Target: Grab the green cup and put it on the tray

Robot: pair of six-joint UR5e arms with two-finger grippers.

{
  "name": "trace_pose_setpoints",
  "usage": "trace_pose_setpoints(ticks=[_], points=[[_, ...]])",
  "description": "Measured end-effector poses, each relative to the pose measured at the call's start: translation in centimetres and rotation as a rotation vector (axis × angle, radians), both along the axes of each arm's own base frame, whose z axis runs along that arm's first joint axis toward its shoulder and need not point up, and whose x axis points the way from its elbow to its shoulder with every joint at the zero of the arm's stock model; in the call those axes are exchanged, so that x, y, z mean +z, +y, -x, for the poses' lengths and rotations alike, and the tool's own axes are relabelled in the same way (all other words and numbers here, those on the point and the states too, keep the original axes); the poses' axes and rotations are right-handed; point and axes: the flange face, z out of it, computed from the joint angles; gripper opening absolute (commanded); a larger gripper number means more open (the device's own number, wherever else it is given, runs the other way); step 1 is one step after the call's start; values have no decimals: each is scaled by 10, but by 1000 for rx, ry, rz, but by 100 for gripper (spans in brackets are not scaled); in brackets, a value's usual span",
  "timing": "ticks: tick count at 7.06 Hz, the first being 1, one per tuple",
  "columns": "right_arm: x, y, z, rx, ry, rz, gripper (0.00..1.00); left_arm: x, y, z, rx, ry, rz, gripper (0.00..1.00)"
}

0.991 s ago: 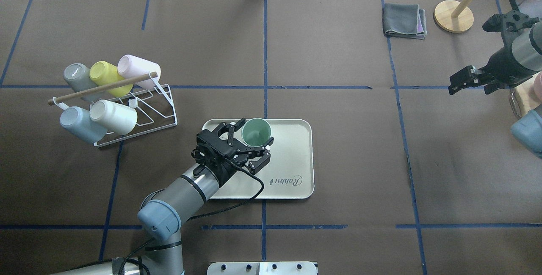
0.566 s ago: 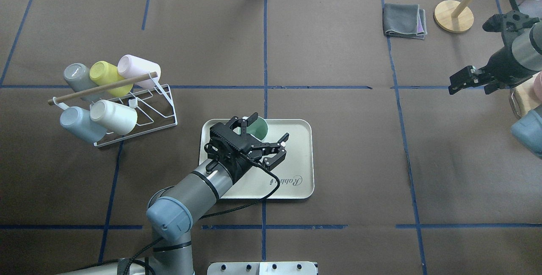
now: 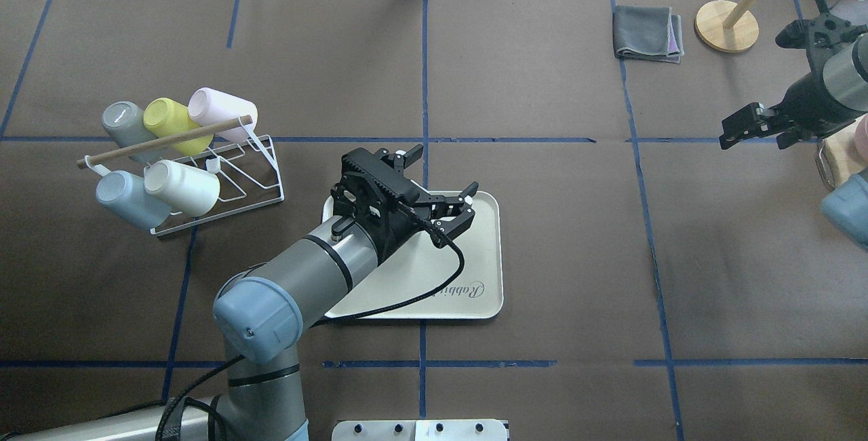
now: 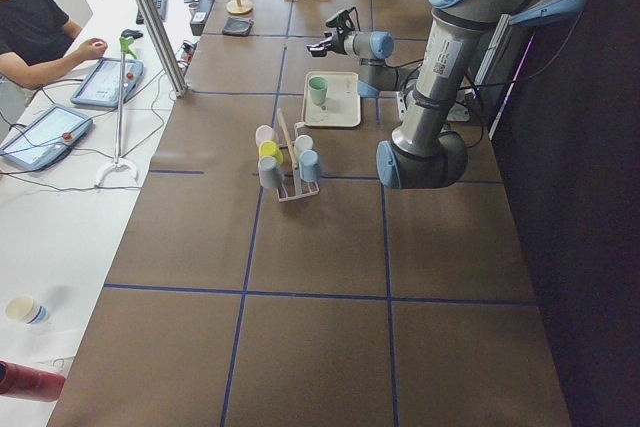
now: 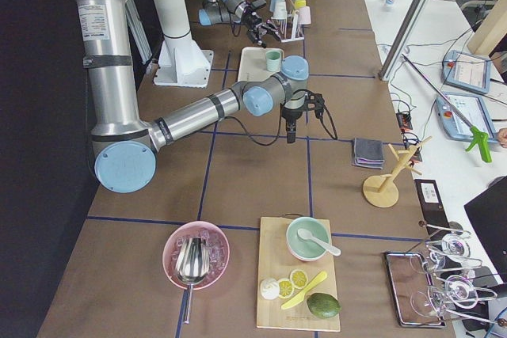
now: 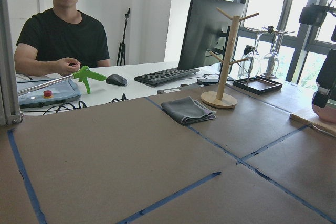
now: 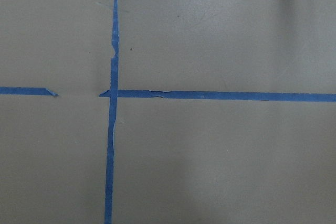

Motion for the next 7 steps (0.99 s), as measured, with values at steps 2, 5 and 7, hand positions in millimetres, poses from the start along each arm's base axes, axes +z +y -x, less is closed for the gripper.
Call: trace_pose_setpoints(ticks=[2, 5, 7], points=[[-4, -1, -10, 8, -21, 3, 100, 1, -54, 51, 30, -100, 31, 99], [-8, -4, -16, 16, -29, -7, 100, 37, -174, 175, 198, -247, 256, 98], [-11, -7, -14, 11, -29, -18, 100, 100, -221, 277, 342, -292, 499, 99]])
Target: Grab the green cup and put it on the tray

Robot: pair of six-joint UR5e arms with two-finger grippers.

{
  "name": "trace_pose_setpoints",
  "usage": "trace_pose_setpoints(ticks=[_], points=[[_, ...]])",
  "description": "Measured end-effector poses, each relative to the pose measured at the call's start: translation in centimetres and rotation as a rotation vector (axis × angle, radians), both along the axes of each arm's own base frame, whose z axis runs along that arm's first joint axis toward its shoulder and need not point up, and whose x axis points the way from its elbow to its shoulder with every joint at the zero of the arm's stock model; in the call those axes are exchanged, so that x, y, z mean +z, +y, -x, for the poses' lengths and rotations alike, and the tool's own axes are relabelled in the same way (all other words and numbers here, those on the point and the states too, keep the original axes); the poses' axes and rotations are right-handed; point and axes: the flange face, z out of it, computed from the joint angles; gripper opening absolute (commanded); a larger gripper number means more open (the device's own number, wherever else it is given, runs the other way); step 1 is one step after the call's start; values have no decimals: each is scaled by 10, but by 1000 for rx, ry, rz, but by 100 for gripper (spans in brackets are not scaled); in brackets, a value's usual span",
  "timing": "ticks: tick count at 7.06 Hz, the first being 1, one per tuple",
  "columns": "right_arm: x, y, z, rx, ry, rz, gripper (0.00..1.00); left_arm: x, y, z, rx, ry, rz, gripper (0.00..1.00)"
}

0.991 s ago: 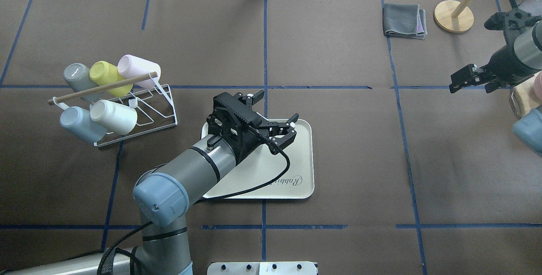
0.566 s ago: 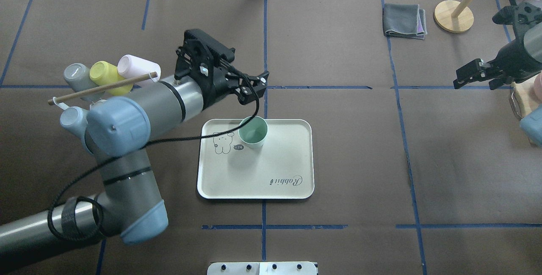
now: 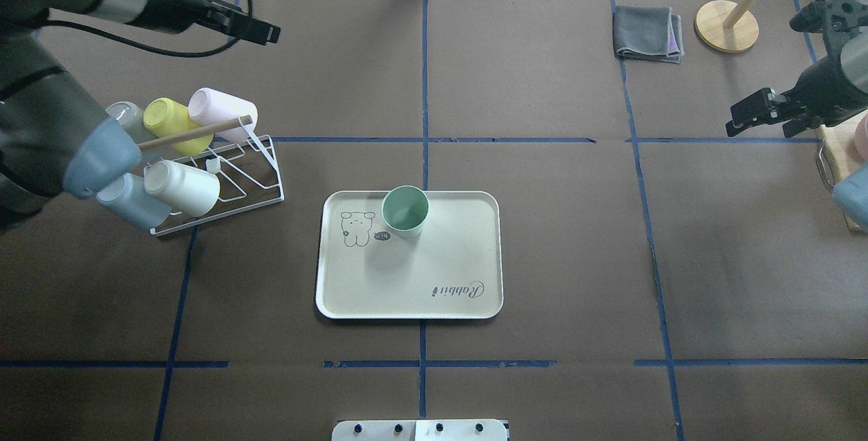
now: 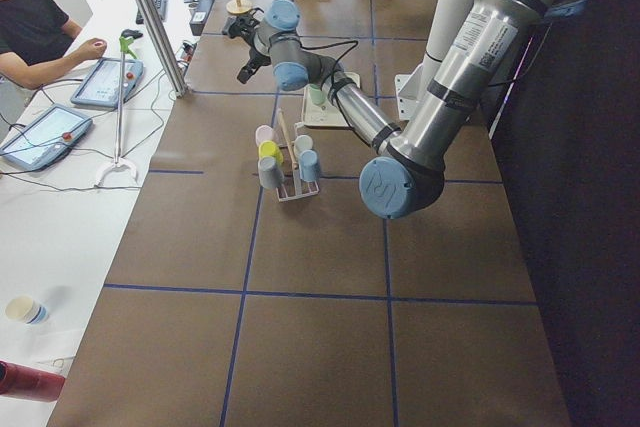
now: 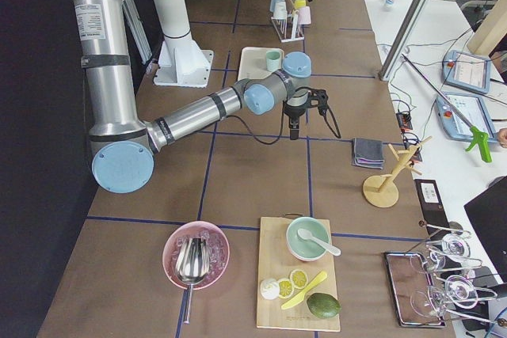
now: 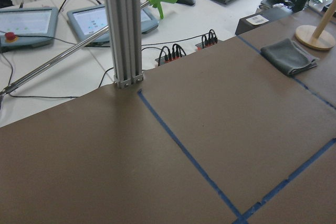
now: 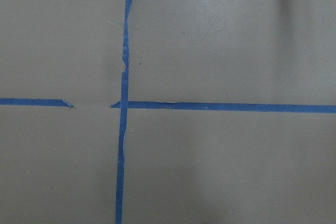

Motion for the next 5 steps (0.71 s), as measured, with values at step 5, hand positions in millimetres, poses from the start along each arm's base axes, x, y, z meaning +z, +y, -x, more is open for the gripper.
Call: trace_pose_setpoints(ticks=[5], points=[[0, -3, -4, 8, 3, -6, 100, 242, -36, 224, 107, -171, 324, 100]])
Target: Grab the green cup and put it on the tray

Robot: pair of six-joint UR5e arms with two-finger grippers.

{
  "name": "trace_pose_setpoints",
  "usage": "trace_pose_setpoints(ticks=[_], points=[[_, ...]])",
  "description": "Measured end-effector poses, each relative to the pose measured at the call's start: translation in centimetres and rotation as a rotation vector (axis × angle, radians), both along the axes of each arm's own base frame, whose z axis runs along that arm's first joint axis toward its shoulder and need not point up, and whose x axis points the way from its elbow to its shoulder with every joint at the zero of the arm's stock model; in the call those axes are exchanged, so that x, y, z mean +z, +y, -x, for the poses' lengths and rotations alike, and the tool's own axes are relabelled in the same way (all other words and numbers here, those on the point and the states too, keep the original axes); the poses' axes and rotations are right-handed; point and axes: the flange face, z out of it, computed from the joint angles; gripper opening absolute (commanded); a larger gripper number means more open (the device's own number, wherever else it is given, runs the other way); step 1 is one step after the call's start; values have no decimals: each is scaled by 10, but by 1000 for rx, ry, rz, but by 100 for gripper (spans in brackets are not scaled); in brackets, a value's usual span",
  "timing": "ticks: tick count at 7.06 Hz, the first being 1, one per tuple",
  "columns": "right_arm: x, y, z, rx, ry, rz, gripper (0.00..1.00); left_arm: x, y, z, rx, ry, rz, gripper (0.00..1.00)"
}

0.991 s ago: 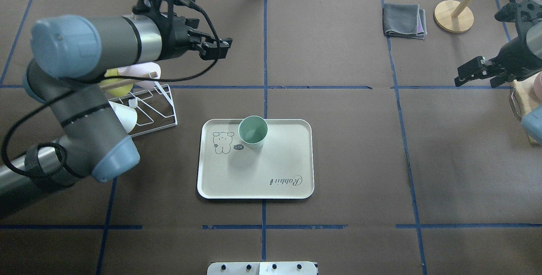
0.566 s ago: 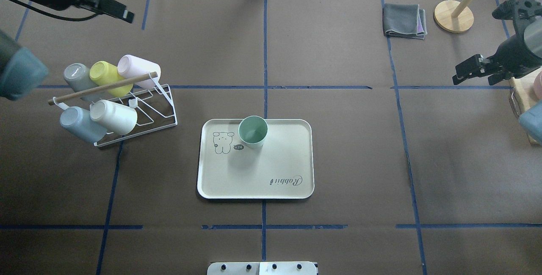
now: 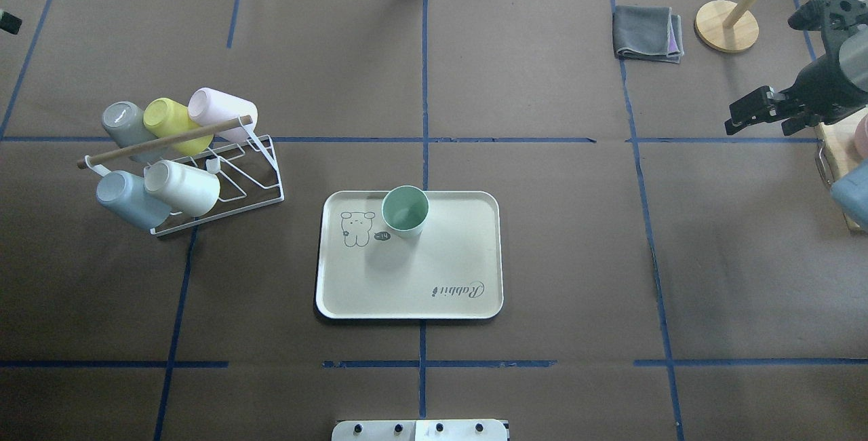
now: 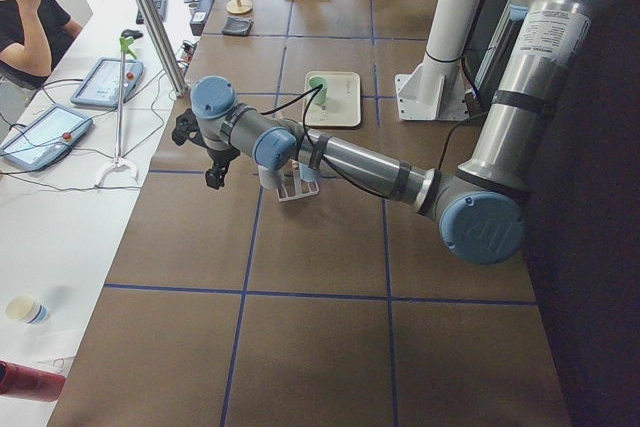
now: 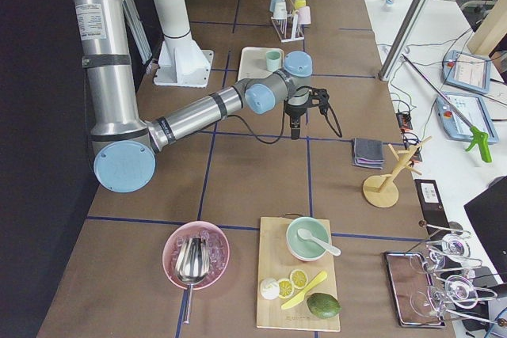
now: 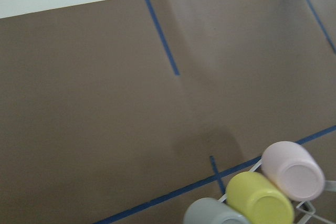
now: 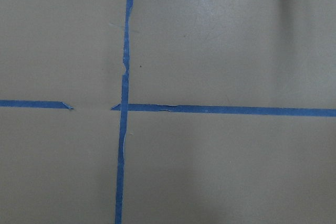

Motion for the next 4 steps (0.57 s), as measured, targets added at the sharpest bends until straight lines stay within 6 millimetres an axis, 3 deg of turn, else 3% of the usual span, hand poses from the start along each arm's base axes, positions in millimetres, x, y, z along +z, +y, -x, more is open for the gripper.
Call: trace_pose_setpoints(ticks=[2, 4], points=[[4, -9, -33, 17, 5, -29, 100, 83, 12, 44, 104, -215, 88, 100], [35, -11, -79, -19, 12, -67, 100, 146, 57, 74, 141, -174, 177, 100]])
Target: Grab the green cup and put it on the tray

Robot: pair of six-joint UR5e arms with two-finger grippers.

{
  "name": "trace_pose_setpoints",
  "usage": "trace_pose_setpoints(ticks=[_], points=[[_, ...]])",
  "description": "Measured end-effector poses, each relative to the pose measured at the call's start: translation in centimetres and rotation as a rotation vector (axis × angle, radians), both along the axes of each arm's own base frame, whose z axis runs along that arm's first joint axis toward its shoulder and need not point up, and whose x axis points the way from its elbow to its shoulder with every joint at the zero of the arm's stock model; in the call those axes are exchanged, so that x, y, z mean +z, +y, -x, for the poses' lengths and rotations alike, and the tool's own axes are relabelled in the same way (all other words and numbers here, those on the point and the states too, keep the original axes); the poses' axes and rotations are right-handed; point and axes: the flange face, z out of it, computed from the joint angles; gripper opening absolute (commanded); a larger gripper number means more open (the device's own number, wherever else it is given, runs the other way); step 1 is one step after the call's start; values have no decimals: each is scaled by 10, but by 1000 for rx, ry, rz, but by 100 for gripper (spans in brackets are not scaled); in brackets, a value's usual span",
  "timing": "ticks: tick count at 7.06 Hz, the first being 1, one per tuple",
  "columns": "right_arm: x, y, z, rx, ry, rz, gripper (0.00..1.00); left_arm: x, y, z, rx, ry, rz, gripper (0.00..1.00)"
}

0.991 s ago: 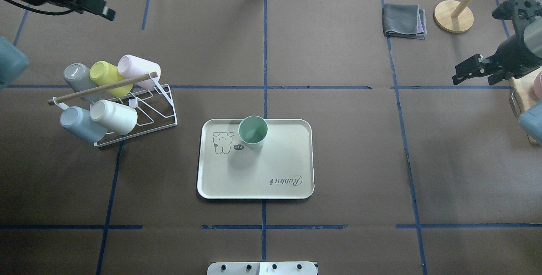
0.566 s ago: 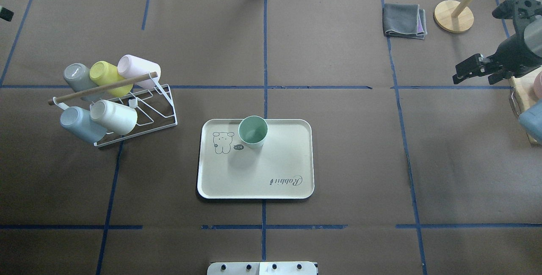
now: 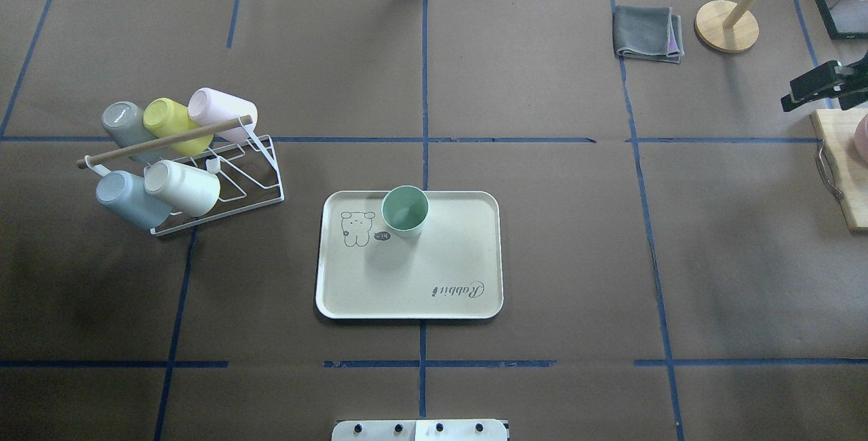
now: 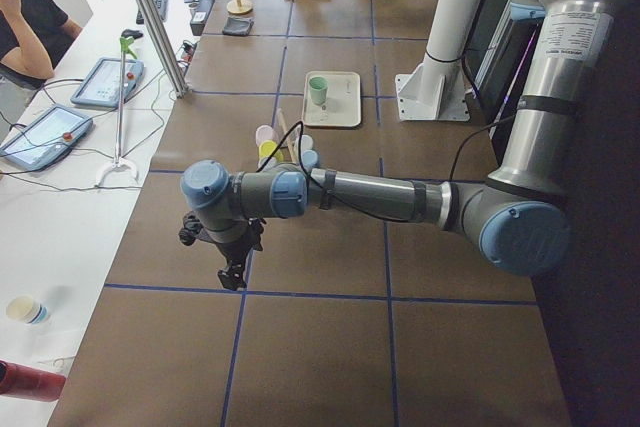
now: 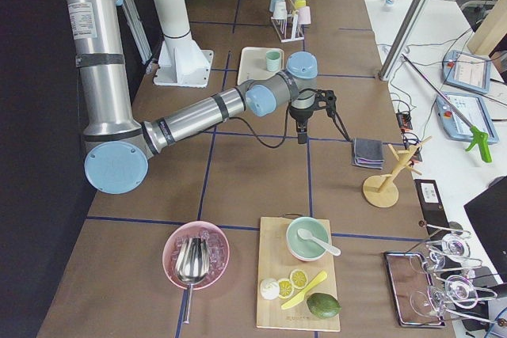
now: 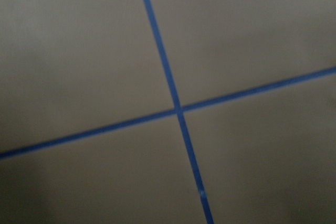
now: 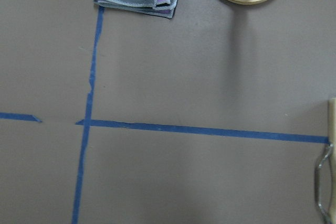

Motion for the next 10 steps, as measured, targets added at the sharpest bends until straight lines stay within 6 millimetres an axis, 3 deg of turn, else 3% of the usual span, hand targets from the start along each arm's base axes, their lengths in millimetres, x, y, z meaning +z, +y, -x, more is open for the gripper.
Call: trace_pose_setpoints(ticks=[1, 3, 7, 8, 10], points=[[23, 6, -25, -26, 19, -18, 100, 15, 15, 7, -13, 28, 25, 100], [64, 27, -68, -59, 40, -16, 100, 21, 25, 21, -54, 39, 48, 100], [155, 82, -139, -90, 15, 5, 100, 4, 28, 26, -84, 32, 34, 100], [162, 88, -155, -71, 16, 5, 100, 3, 28, 26, -84, 32, 32, 100], [167, 90, -166, -48, 36, 7, 100, 6, 31, 26, -83, 32, 37, 100]])
